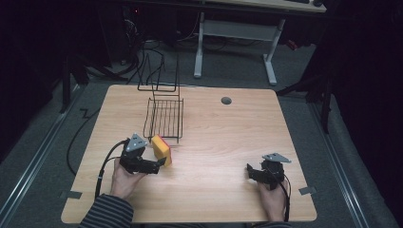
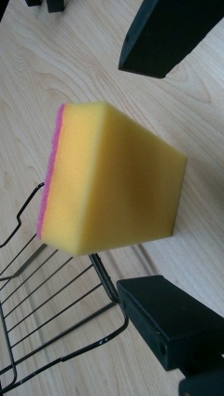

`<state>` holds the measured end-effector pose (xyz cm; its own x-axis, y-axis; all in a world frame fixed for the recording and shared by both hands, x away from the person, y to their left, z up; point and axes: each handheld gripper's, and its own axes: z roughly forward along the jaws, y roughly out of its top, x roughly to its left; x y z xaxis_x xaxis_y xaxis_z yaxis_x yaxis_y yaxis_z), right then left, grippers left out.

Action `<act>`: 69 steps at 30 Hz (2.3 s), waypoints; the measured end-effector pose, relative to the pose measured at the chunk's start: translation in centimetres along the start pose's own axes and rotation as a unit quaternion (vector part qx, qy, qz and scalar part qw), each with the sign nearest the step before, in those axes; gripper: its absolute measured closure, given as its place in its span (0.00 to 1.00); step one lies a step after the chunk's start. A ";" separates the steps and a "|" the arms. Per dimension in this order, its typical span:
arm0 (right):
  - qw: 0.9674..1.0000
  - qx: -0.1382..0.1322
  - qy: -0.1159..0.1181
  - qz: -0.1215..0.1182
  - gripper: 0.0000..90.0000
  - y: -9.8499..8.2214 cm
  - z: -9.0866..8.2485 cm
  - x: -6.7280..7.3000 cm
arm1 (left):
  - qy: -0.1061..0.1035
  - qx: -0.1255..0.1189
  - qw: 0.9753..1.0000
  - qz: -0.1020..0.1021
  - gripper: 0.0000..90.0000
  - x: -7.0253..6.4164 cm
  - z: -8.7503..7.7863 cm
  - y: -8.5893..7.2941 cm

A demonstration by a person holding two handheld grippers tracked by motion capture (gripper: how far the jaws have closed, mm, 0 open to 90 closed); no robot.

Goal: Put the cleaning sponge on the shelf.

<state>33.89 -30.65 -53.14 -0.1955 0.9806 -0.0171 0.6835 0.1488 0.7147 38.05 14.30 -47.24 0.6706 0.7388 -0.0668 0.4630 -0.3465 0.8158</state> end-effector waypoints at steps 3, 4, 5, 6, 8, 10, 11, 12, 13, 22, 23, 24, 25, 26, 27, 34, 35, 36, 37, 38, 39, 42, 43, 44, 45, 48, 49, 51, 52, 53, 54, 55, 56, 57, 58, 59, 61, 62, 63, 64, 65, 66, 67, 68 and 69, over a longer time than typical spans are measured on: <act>1.000 0.000 0.000 0.000 0.22 0.0 0.0 0.0 | -0.003 0.003 1.000 0.000 0.00 0.0 0.3 0.2; 1.000 0.000 0.000 0.000 0.22 0.0 0.0 0.0 | -0.004 0.005 1.000 0.000 0.00 0.0 0.4 0.2; 1.000 0.000 0.000 0.000 0.22 0.0 0.0 0.0 | -0.004 0.007 1.000 0.001 0.00 0.0 0.6 0.3; 1.000 0.000 0.000 0.000 0.22 0.0 0.0 0.0 | -0.004 0.008 1.000 0.002 0.00 0.0 0.7 0.4; 1.000 0.000 0.000 0.000 0.22 0.0 0.0 0.0 | -0.004 0.010 1.000 0.007 0.00 0.0 1.0 0.4; 1.000 0.000 0.000 0.000 0.22 0.0 0.0 0.0 | -0.001 0.010 1.000 0.011 0.00 0.0 1.3 0.5; 1.000 0.000 0.000 0.000 0.22 0.0 0.0 0.0 | -0.002 0.011 1.000 0.009 0.00 0.1 1.5 0.5; 1.000 0.000 0.000 0.000 0.22 0.0 0.0 0.0 | -0.002 0.013 1.000 0.007 0.00 0.2 1.7 0.5; 1.000 0.000 0.000 0.000 0.22 0.0 0.0 0.0 | -0.002 0.015 1.000 0.006 0.00 0.3 1.9 0.5; 1.000 0.000 0.000 0.000 0.22 0.0 0.0 0.0 | -0.002 0.022 1.000 0.001 0.00 0.5 2.8 0.3; 1.000 0.001 0.001 0.000 0.22 0.0 0.0 0.0 | 0.001 0.023 1.000 0.001 0.00 0.5 2.9 0.3; 1.000 0.000 0.000 0.000 0.22 0.0 0.0 0.0 | 0.002 0.024 1.000 0.000 0.00 0.5 3.0 0.3; 1.000 0.000 0.000 0.000 0.22 0.0 0.0 0.0 | -0.001 0.025 1.000 -0.002 0.00 0.5 3.2 0.2; 1.000 0.000 0.000 0.000 0.22 0.0 0.0 0.0 | -0.001 0.026 1.000 -0.003 0.00 0.6 3.3 0.2; 1.000 0.000 0.000 0.000 0.22 0.0 0.0 0.0 | -0.001 0.026 1.000 -0.003 0.00 0.6 3.4 0.2; 1.000 0.001 0.001 0.000 0.22 0.0 0.0 0.0 | 0.000 0.036 0.999 -0.002 0.01 0.6 4.2 0.0; 1.000 0.000 0.000 0.000 0.22 0.0 0.0 0.0 | -0.001 0.037 0.999 -0.002 0.02 0.6 4.3 0.0; 1.000 0.000 0.000 0.000 0.22 0.0 0.0 0.0 | -0.002 0.038 0.999 -0.002 0.04 0.5 4.3 0.0; 1.000 0.000 0.000 0.000 0.22 0.0 0.0 0.0 | 0.001 0.038 0.999 0.001 0.05 0.5 4.3 0.0; 1.000 0.000 0.000 0.000 0.22 0.0 0.0 0.0 | 0.002 0.037 0.999 0.002 0.06 0.5 4.3 0.0; 1.000 0.001 0.001 0.001 0.22 0.0 0.0 0.0 | 0.000 0.038 0.999 0.002 0.07 0.5 4.4 -0.1; 1.000 0.000 0.000 0.000 0.22 0.0 0.0 0.0 | 0.002 0.037 0.999 0.005 0.11 0.4 4.5 -0.1; 1.000 0.001 0.000 0.000 0.22 0.0 0.0 0.0 | 0.002 0.038 0.999 0.004 0.13 0.4 4.5 -0.1; 1.000 0.000 0.000 0.000 0.22 0.0 0.0 0.0 | 0.000 0.037 0.999 0.002 0.15 0.5 4.5 -0.1; 1.000 0.000 0.000 0.000 0.22 0.0 0.0 0.0 | 0.000 0.037 0.999 0.001 0.16 0.5 4.5 -0.1; 1.000 0.000 0.000 0.000 0.22 0.0 0.0 0.0 | -0.003 0.041 0.999 -0.001 0.17 0.4 4.7 -0.2; 1.000 0.000 0.000 0.000 0.22 0.0 0.0 0.0 | 0.000 0.041 0.999 0.001 0.18 0.4 4.7 -0.2; 1.000 0.001 0.001 0.000 0.22 0.0 0.0 0.0 | -0.003 0.041 0.999 0.001 0.19 0.3 4.7 -0.2; 1.000 0.001 0.001 0.000 0.22 0.0 0.0 0.0 | -0.002 0.041 0.999 0.002 0.20 0.3 4.7 -0.2; 1.000 0.000 0.000 0.000 0.22 0.0 0.0 0.0 | -0.003 0.041 0.999 0.002 0.21 0.3 4.7 -0.2; 1.000 0.001 0.001 0.000 0.22 0.0 0.0 0.0 | -0.005 0.041 0.999 0.002 0.22 0.3 4.7 -0.2; 1.000 0.001 0.001 0.000 0.22 0.0 0.0 0.0 | -0.005 0.040 0.999 0.002 0.22 0.3 4.7 -0.2; 1.000 0.001 0.001 0.000 0.22 0.0 0.0 0.0 | -0.005 0.041 0.999 0.003 0.23 0.3 4.7 -0.2; 1.000 0.000 0.000 0.000 0.22 0.0 0.0 0.0 | -0.005 0.040 0.999 0.004 0.23 0.3 4.7 -0.2; 1.000 0.001 0.001 0.000 0.22 0.0 0.0 0.0 | -0.007 0.042 0.999 0.007 0.24 0.3 4.6 -0.2; 1.000 0.001 0.001 0.000 0.22 0.0 0.0 0.0 | -0.008 0.042 0.999 0.009 0.24 0.2 4.6 -0.2; 1.000 0.000 0.000 0.000 0.22 0.0 0.0 0.0 | -0.008 0.042 0.999 0.013 0.24 0.1 4.6 -0.2; 1.000 0.001 0.001 0.000 0.22 0.0 0.0 0.0 | -0.009 0.041 0.999 0.014 0.25 0.1 4.5 -0.2; 1.000 0.001 0.001 0.000 0.22 0.0 0.0 0.0 | -0.010 0.041 0.999 0.014 0.25 0.1 4.5 -0.2; 1.000 0.001 0.000 0.000 0.22 0.0 0.0 0.0 | -0.010 0.039 0.999 0.014 0.25 0.1 4.5 -0.2; 1.000 0.000 0.001 0.000 0.22 0.0 0.0 0.0 | -0.011 0.038 0.999 0.013 0.25 0.1 4.4 -0.2; 1.000 0.001 0.001 0.000 0.22 0.0 0.0 0.0 | -0.011 0.037 0.999 0.013 0.25 0.1 4.4 -0.1; 1.000 0.000 0.001 0.000 0.22 0.0 0.0 0.0 | -0.011 0.036 0.999 0.014 0.25 0.1 4.3 -0.1; 1.000 0.000 0.000 0.000 0.22 0.0 0.0 0.0 | -0.010 0.036 0.999 0.015 0.25 0.0 4.2 -0.1; 1.000 0.001 0.001 0.000 0.22 0.0 0.0 0.0 | -0.010 0.035 0.999 0.016 0.25 -0.1 4.1 -0.1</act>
<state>33.88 -30.63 -53.13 -0.1959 0.9805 -0.0161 0.6845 0.1484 0.7138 40.37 11.88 -49.66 0.6973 0.7147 -0.0539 0.4802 -0.4100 0.7755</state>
